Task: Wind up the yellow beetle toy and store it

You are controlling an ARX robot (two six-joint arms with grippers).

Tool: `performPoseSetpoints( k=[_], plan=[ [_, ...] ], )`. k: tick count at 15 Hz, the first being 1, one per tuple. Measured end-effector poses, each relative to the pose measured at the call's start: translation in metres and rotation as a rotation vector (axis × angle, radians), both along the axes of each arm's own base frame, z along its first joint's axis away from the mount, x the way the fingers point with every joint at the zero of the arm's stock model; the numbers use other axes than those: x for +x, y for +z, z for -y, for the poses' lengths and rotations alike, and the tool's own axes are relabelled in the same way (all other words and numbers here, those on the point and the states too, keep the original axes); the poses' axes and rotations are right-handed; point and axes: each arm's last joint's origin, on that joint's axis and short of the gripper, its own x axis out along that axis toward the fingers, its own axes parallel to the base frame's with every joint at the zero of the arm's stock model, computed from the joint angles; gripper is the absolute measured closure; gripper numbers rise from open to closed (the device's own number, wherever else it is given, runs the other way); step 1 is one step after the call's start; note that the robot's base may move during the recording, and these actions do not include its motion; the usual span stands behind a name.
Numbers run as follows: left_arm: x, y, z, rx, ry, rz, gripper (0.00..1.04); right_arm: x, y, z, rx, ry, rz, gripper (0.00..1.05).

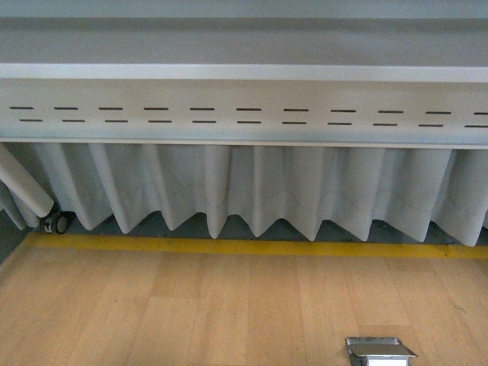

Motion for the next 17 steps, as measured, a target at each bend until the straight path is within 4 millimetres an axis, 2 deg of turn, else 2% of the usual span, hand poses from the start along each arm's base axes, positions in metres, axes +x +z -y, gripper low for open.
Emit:
performPoseSetpoints(
  k=[17],
  plan=[
    [0.0, 0.0, 0.0, 0.0, 0.0, 0.0, 0.07, 0.0, 0.0, 0.0, 0.0, 0.0, 0.0, 0.06]
  ],
)
